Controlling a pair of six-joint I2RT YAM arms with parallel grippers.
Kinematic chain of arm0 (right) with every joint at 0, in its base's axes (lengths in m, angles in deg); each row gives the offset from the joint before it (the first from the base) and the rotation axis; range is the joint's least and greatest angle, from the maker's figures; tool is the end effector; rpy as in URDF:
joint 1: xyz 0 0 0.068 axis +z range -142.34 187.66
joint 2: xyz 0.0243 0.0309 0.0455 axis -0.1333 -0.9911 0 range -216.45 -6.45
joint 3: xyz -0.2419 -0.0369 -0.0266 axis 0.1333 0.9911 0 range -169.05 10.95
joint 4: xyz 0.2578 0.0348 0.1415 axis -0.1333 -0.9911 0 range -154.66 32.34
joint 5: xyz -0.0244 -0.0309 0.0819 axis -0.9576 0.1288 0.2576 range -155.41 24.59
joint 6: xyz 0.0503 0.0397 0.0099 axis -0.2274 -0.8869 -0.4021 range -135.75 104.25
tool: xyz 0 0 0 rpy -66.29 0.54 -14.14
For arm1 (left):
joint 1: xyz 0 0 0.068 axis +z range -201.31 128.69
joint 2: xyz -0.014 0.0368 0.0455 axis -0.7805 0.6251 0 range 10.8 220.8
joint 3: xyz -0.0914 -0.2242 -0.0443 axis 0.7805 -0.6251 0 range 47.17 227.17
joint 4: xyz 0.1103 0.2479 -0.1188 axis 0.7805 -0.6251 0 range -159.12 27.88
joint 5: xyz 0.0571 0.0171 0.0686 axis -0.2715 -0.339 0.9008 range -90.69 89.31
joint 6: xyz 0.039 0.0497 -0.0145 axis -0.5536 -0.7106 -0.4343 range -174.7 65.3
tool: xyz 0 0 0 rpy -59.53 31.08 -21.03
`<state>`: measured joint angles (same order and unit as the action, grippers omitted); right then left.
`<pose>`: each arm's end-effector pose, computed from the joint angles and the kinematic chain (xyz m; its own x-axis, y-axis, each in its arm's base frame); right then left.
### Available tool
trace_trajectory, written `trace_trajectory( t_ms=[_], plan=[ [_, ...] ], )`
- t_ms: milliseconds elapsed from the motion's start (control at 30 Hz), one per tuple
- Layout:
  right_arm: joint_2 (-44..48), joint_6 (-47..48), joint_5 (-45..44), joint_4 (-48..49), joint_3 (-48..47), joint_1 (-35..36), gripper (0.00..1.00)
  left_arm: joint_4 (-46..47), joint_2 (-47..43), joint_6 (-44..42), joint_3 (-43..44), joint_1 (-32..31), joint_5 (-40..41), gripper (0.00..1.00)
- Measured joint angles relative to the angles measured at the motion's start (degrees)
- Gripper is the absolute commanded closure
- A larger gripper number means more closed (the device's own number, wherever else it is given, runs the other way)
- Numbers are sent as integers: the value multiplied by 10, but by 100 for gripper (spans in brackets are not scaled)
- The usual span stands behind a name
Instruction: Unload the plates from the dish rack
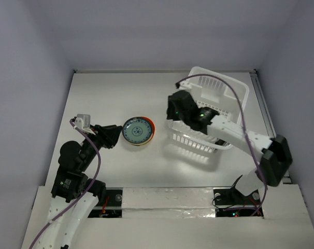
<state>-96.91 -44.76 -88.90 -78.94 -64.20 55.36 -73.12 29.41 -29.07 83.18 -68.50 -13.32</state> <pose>0.2882 0.2868 0.2615 -0.5752 0.0287 -0.8175 -0.2103 0.9606 0.1818 0.1587 -0.0606 0.3441 -0.1187 -0.4051 -0.9065 0.4932 0.7684 -0.4079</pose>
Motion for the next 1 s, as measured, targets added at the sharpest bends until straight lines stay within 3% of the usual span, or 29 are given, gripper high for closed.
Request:
trace_trajectory(
  t_ms=[100,133,167,200,267,467,600,767,1000],
  plan=[
    [78,-6,-6,-2,25,-59,38,0,-1,0,0,0,0,69],
    [91,-6,-12,-4,21,-77,30,0,-1,0,0,0,0,69],
    [96,-6,-25,-10,13,-88,15,0,-2,0,0,0,0,69],
    [94,-6,-35,-14,3,-93,11,0,-2,0,0,0,0,69],
    [75,-1,-37,-29,-17,-94,5,0,-2,0,0,0,0,69],
    [-49,11,-3,-68,-84,-94,3,0,-4,0,0,0,-2,69],
    [-123,20,14,-88,-115,-94,22,0,-4,0,0,0,-2,69],
    [-154,46,31,-80,-113,-94,59,0,-5,0,0,0,-4,69],
    [-88,118,12,-102,-51,-102,68,0,-6,0,0,0,-5,69]
  ],
)
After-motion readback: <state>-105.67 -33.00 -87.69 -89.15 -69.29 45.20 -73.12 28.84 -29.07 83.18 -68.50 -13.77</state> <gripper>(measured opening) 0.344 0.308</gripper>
